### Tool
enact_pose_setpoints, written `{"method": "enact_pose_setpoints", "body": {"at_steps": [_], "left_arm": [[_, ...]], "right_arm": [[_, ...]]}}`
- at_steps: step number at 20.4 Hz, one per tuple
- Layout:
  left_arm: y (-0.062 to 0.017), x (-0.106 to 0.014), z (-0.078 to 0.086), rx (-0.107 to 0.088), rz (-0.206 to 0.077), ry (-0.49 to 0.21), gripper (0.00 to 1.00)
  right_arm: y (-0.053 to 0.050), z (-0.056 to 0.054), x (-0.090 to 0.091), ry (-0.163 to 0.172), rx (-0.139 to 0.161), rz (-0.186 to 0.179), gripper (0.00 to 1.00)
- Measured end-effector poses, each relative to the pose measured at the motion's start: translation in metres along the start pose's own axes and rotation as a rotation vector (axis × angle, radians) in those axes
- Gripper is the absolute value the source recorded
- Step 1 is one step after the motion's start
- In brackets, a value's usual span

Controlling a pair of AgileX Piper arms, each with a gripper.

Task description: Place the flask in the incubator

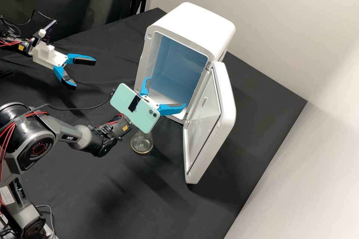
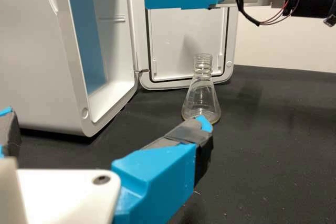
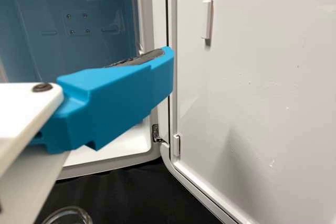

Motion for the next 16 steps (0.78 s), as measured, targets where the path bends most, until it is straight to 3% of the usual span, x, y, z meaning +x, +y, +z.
{"method": "enact_pose_setpoints", "body": {"at_steps": [10, 16], "left_arm": [[0.0000, 0.000, 0.000, 0.000, 0.000, 0.000, 1.00], [-0.0008, 0.000, 0.002, 0.000, -0.004, -0.010, 1.00]], "right_arm": [[0.000, 0.000, 0.000, 0.000, 0.002, 0.000, 1.00], [-0.002, 0.009, -0.018, -0.005, 0.002, 0.012, 1.00]]}}
